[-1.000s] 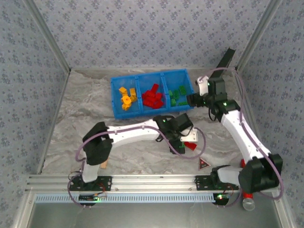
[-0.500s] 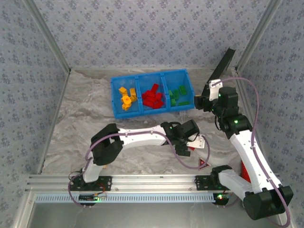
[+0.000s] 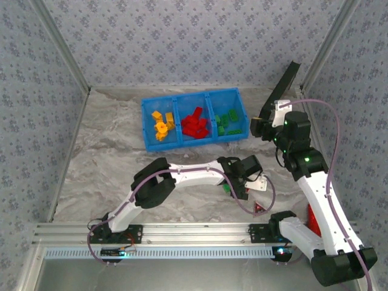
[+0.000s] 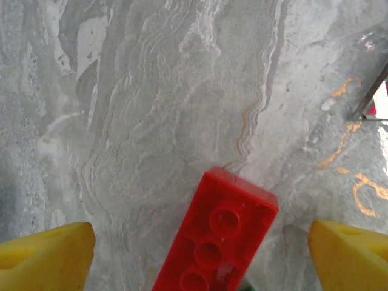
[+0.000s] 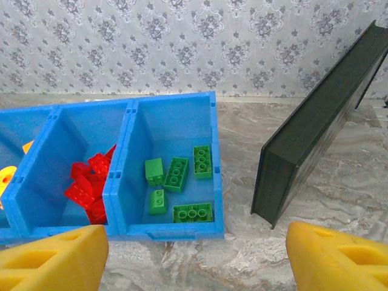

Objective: Sort the legos into containers by color
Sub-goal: Pick up the lego from the middle-left of the table.

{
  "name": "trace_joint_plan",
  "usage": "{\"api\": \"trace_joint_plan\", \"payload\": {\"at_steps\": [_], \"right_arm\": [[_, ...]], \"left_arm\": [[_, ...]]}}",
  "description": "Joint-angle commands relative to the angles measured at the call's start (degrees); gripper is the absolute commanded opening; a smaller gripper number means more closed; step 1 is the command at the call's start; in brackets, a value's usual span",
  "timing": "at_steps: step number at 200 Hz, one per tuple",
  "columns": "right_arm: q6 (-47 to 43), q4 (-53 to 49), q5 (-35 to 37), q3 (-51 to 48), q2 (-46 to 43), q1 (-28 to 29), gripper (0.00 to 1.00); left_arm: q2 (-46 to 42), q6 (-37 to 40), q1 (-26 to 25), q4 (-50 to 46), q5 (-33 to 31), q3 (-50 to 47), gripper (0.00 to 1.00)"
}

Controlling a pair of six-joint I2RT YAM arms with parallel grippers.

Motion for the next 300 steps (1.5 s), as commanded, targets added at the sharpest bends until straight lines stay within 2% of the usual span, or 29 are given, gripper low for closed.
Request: {"api": "trace_joint_plan", "payload": {"at_steps": [1, 50, 122, 190, 230, 269, 300], "right_arm": [[1.1, -1.4, -1.0, 1.7, -1.1, -0.5, 0.79], [-0.1, -1.8, -1.7, 2.3, -1.4, -1.3, 0.79], [-0.6, -2.2, -2.4, 2.0, -2.2, -2.5, 0.8], [3.1, -8.6, 3.9, 3.5, -5.9, -2.8, 0.81], [6.0, -15.8, 6.2, 3.0, -9.5, -2.9, 0.82], [9.7, -22.5, 6.4, 0.9, -13.4, -2.9, 0.82], [14.9, -23.0, 6.8, -2.3, -16.8, -2.9, 0.82]], "left_arm": [[2.3, 0.1, 0.3, -4.3, 2.7, 4.1, 0.83], [5.2, -1.5, 1.2, -7.5, 4.8, 7.2, 0.75], [7.8, -4.1, 2.0, -10.4, 6.1, 9.9, 0.55], [8.0, -6.2, 4.1, -10.4, 9.0, 10.1, 0.37], [5.2, -8.3, 6.1, -8.4, 10.5, 9.3, 0.28], [1.1, -10.9, 9.2, -8.0, 12.1, 8.6, 0.25], [-4.5, -13.4, 13.2, -8.3, 13.4, 8.6, 0.24]]}}
